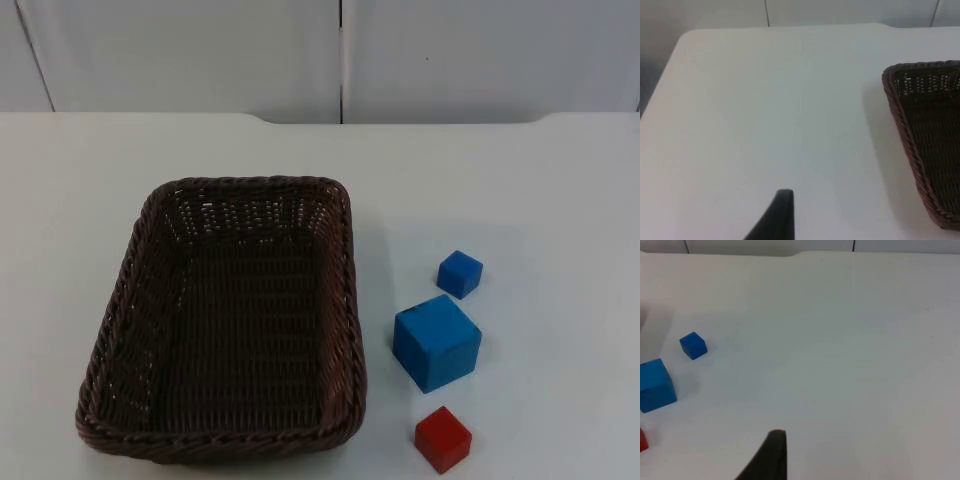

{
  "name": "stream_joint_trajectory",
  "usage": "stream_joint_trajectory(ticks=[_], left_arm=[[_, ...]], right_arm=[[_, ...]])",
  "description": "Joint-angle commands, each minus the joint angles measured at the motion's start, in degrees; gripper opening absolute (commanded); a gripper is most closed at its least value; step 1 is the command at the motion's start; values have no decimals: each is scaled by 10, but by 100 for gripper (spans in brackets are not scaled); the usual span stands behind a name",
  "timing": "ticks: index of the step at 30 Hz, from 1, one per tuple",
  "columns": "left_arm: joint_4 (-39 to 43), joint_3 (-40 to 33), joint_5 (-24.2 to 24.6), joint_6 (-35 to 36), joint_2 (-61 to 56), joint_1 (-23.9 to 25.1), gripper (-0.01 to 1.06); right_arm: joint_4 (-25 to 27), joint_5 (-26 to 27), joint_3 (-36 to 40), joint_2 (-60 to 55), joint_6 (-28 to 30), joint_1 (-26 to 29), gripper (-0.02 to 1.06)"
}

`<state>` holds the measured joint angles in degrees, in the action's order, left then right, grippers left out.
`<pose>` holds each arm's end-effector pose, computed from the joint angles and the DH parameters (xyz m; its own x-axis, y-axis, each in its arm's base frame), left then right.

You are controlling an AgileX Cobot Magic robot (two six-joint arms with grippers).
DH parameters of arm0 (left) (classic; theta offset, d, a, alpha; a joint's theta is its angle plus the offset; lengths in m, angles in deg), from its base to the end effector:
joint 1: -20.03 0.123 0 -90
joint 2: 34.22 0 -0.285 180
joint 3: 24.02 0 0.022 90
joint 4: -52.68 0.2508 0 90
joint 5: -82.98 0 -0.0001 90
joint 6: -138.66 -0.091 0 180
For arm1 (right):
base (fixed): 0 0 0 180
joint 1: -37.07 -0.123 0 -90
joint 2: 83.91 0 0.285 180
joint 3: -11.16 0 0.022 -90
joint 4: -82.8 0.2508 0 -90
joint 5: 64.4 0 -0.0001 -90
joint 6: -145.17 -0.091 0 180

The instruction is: Pick up the basket with the left hand and place the largest block into the basket with the right hand.

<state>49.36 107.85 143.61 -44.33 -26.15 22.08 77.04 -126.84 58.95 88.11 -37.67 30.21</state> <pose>-0.0048 -0.0048 0.2798 -0.4501 0.0076 -0.8930 0.0200 0.9998 -0.0015 -0.0063 -0.0089 0.2791 -0.4676 -0.0533 -0.8823 -0.0397 0.9984 -0.0393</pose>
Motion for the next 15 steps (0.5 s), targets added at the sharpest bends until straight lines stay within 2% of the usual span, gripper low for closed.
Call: stream_joint_trajectory(ticks=[1,9,15], left_arm=[[-19,3,-10,3,-3,0,105],[-62,4,-25,2,61,0,105],[-131,11,-68,-43,136,0,105]], right_arm=[[-1,6,1,2,2,3,105],[-1,6,1,2,2,3,105],[-1,6,1,2,2,3,105]])
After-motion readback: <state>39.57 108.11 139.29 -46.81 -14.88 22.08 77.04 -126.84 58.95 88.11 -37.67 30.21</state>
